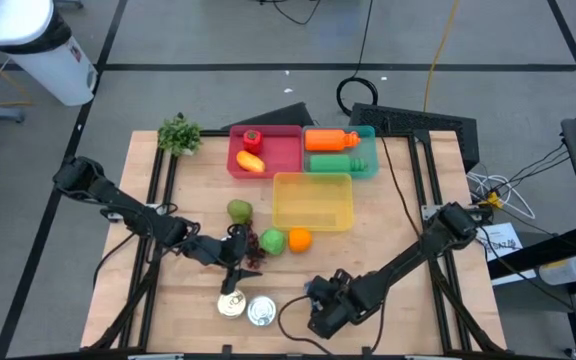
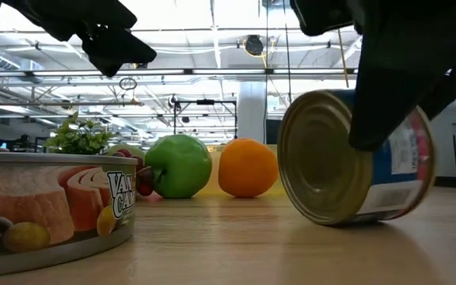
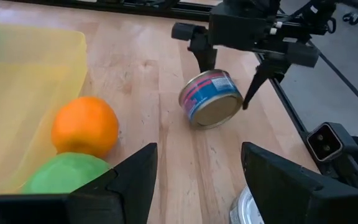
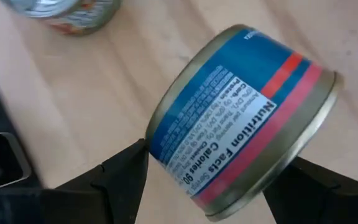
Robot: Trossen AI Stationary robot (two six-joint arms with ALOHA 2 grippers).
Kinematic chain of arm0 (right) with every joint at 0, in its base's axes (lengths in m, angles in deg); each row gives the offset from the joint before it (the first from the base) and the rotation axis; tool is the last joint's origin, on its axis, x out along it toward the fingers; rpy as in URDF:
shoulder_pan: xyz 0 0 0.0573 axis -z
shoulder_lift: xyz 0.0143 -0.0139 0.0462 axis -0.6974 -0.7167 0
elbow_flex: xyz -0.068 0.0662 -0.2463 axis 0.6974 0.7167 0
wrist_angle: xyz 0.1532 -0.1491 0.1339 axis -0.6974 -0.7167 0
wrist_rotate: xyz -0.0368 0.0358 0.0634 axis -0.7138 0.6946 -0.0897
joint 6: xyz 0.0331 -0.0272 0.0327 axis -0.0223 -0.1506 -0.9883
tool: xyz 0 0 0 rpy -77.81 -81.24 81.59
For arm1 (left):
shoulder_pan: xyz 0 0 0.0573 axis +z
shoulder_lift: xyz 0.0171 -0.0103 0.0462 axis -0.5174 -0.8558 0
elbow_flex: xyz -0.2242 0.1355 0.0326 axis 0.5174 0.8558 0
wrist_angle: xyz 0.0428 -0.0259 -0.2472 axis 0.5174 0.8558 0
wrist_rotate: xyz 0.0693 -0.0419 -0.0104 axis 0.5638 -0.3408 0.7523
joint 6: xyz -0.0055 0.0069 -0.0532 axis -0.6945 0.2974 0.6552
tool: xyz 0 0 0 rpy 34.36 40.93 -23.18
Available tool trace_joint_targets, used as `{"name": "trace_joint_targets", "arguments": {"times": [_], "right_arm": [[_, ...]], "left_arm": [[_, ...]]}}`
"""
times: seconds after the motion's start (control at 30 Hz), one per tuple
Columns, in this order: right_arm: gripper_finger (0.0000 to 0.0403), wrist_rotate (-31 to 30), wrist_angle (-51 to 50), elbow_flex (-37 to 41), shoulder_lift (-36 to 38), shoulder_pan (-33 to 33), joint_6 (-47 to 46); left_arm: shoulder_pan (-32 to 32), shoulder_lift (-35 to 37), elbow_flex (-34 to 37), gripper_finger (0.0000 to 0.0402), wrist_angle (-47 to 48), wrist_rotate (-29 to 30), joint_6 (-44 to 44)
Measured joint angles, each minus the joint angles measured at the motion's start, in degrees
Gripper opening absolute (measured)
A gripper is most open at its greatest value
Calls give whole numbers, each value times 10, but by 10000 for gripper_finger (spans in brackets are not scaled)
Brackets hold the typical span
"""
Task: Pick & Place Food Item
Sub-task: Put the right blue tuna can into the yellow bin
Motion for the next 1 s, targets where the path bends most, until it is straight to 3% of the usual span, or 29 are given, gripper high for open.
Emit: {"name": "trace_joint_targets", "arguments": {"times": [0.17, 0.4, 0.53, 0.8, 1.0], "right_arm": [[265, -37, -2, 0, -4, 7, 9], [209, -120, 8, 0, -4, 8, 22], [189, -130, 36, 16, -2, 12, 36], [189, -172, 39, 25, 22, 15, 90], [189, -260, 33, 24, 89, 15, 163]], "left_arm": [[0, 0, 0, 241, 0, 3, 3], [0, 0, 0, 241, 0, 3, 3], [0, 0, 0, 241, 0, 3, 3], [0, 0, 0, 241, 0, 3, -10], [0, 0, 0, 241, -1, 3, -12]]}}
